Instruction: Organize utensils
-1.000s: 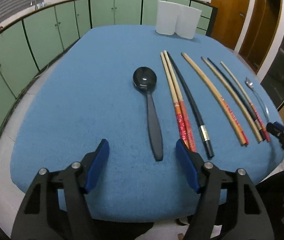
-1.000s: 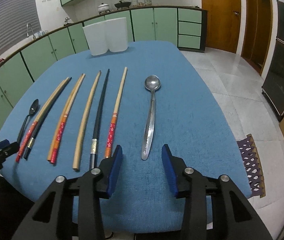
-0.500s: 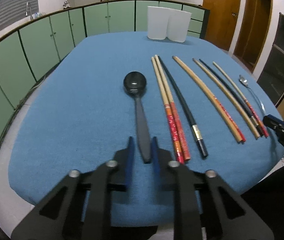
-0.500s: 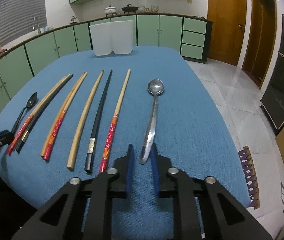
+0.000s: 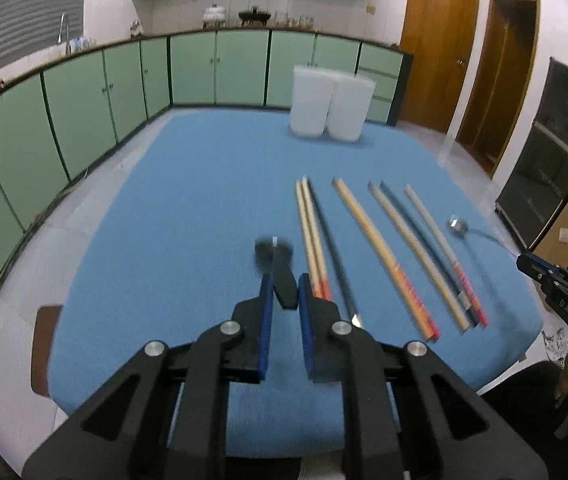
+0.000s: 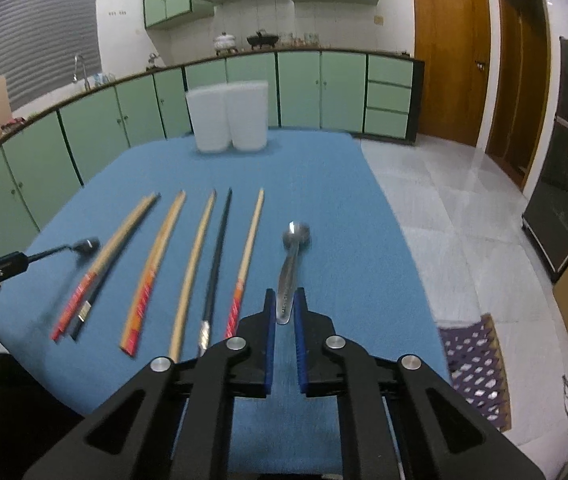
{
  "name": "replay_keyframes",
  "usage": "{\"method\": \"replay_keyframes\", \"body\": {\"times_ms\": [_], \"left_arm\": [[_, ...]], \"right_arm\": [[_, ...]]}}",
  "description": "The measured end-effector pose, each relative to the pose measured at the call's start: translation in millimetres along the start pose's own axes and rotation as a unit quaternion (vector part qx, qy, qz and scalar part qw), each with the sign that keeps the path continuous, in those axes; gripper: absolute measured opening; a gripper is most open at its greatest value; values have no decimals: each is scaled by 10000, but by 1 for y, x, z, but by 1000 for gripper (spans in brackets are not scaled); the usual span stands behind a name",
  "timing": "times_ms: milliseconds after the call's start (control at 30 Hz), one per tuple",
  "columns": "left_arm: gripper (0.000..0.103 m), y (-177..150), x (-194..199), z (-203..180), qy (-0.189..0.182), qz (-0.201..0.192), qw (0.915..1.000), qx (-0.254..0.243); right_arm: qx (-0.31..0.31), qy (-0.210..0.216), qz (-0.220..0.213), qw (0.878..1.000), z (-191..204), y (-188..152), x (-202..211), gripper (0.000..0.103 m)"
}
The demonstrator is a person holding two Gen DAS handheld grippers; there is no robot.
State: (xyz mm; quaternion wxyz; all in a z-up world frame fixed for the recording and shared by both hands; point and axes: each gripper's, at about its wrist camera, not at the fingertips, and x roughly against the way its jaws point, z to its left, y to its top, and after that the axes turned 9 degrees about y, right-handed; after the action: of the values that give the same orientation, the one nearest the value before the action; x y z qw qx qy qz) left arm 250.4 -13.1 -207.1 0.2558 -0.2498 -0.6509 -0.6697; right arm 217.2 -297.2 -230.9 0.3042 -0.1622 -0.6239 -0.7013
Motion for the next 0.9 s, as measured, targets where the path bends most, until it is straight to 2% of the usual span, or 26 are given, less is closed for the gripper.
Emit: {"method": "replay_keyframes", "body": {"times_ms": [133, 300, 633, 900], "left_arm": [[12, 18, 11, -2, -60, -254, 9996, -75], [12, 33, 10, -1, -88, -358, 9992, -134], [11, 59, 2, 7, -306, -361, 9989, -67], [11, 89, 5, 6, -441, -523, 9976, -136]], "right_arm": [[218, -7, -191, 9996, 5, 22, 7, 9], [347, 18, -226, 9991, 4, 43, 5, 8], [423, 317, 19, 9986, -8, 89, -5, 8], [565, 560, 85, 9968, -7, 119, -7, 8]]}}
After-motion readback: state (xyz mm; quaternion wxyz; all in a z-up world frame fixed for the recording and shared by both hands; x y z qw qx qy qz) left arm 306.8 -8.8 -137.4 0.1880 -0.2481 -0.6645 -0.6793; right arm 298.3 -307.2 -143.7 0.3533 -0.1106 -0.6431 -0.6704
